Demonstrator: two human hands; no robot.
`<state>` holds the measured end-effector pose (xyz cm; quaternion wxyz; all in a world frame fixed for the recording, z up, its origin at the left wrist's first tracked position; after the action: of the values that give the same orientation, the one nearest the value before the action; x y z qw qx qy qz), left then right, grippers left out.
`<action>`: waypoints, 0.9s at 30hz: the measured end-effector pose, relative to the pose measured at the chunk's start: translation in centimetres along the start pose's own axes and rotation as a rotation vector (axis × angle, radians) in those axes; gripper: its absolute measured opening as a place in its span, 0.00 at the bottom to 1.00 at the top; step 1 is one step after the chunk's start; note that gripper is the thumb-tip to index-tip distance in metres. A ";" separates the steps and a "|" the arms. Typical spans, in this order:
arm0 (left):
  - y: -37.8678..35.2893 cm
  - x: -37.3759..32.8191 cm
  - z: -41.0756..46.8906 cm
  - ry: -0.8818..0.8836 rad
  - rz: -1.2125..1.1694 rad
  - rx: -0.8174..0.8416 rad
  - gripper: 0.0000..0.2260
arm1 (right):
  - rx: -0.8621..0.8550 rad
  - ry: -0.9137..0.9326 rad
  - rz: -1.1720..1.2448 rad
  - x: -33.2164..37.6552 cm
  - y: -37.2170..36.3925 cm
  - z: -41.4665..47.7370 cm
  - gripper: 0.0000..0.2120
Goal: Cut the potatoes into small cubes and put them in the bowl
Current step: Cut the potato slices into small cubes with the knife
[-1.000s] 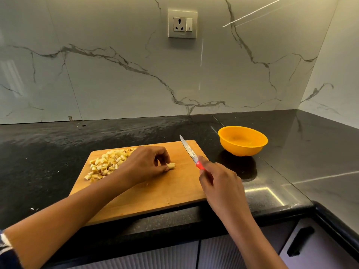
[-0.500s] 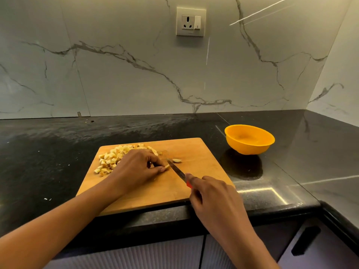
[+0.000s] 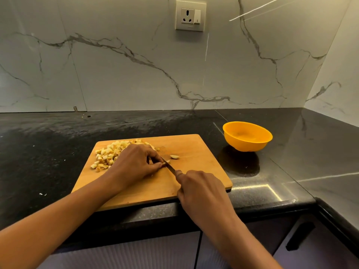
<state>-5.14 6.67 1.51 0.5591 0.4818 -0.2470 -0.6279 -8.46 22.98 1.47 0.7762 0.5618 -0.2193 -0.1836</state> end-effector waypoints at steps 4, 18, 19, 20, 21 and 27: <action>-0.2 0.3 0.0 0.000 0.016 -0.029 0.06 | -0.017 0.040 0.040 -1.0 0.7 -2.6 0.23; 5.4 3.2 -0.5 0.070 0.136 -0.240 0.11 | -0.319 -0.159 0.186 -5.5 1.6 3.2 0.21; 5.2 2.8 -0.1 0.050 0.097 -0.202 0.11 | -0.330 -0.184 0.197 -5.9 1.2 4.0 0.21; 4.7 2.1 0.4 0.022 0.063 -0.141 0.10 | -0.341 -0.213 0.213 -6.3 0.8 4.7 0.21; 4.0 1.2 0.8 -0.009 0.045 -0.065 0.10 | -0.348 -0.241 0.237 -6.6 0.4 5.3 0.21; -0.9 -0.6 2.9 0.053 0.200 0.263 0.10 | -0.343 -0.306 0.321 -7.6 -0.7 6.0 0.21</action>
<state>-8.20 6.79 2.17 0.5570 0.5403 -0.3590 -0.5186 -18.12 22.03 1.38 0.8371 0.3461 -0.3857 -0.1755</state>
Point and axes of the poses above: each hand's wrist, its own z-axis towards the middle knuckle, its own y-axis out of the back of the hand, x = y × z, the point moved 5 cm from there along z, towards the middle knuckle, and after that the axes turned 5 degrees about -y, right-handed, at the moved point
